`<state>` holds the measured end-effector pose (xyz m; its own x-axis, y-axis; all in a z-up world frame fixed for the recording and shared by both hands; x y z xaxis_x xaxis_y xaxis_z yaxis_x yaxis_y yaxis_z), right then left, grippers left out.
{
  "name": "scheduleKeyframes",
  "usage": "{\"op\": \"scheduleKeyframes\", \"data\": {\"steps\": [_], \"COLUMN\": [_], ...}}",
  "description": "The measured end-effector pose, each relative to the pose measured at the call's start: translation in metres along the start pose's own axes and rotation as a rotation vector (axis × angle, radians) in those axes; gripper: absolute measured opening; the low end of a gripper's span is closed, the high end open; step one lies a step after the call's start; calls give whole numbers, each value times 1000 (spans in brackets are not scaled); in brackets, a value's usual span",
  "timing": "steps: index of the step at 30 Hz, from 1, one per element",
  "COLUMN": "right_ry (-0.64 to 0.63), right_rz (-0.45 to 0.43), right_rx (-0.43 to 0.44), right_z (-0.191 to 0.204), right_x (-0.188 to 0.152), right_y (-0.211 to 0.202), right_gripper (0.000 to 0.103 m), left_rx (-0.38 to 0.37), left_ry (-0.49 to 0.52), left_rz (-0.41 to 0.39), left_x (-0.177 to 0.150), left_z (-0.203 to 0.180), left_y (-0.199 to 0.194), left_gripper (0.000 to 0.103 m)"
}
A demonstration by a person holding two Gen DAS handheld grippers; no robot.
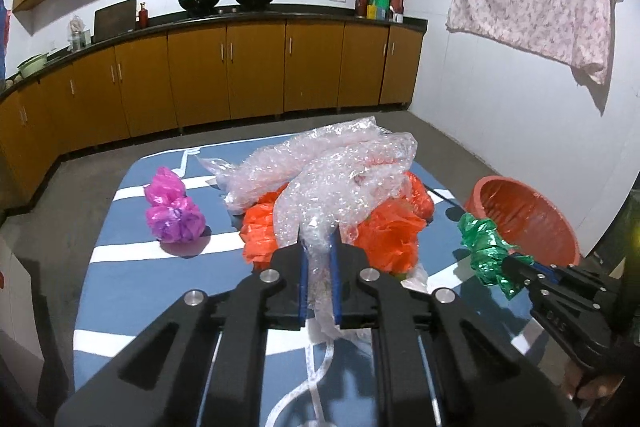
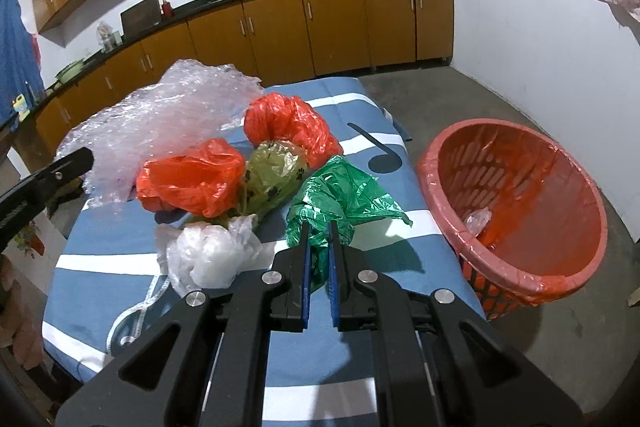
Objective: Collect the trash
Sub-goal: 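Carry the green bag and bubble wrap over the wastebasket and release both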
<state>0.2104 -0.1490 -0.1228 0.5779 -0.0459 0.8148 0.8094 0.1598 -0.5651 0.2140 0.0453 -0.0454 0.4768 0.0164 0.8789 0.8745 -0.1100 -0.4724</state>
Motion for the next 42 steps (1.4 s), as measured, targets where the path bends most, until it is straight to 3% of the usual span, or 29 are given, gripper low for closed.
{"op": "scheduleKeyframes", "data": {"steps": [12,22,42], "right_ry": [5,25,70], "right_rz": [-62,-129,-195], "right_rx": [2,-44,-216], "right_z": [-3,-31,-118], "right_x": [11,25,37], "right_y": [-37,-69,-95], "right_gripper": [8,8,8], "left_rx": [-39,-76,-175], "left_ry": [-19,-15,18], "left_rz": [-55,-102,-77], "left_x": [9,26,30], "left_z": [-4,-28,-102], "left_y": [-52,-76,-33], "left_gripper": [10,10,10]}}
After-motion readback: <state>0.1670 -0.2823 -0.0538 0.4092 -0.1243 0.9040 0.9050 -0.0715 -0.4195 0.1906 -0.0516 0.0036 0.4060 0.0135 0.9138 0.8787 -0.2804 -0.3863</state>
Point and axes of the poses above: each gripper's, at about its wrist camera, not at the fingertips, and y roughly the way its jaws point, z to its left, x to its top, the point moved 10 cm from there along y, roughly the way its jaws point, and after that the axes turned 6 degrees about -z, right-handed, at the moved point
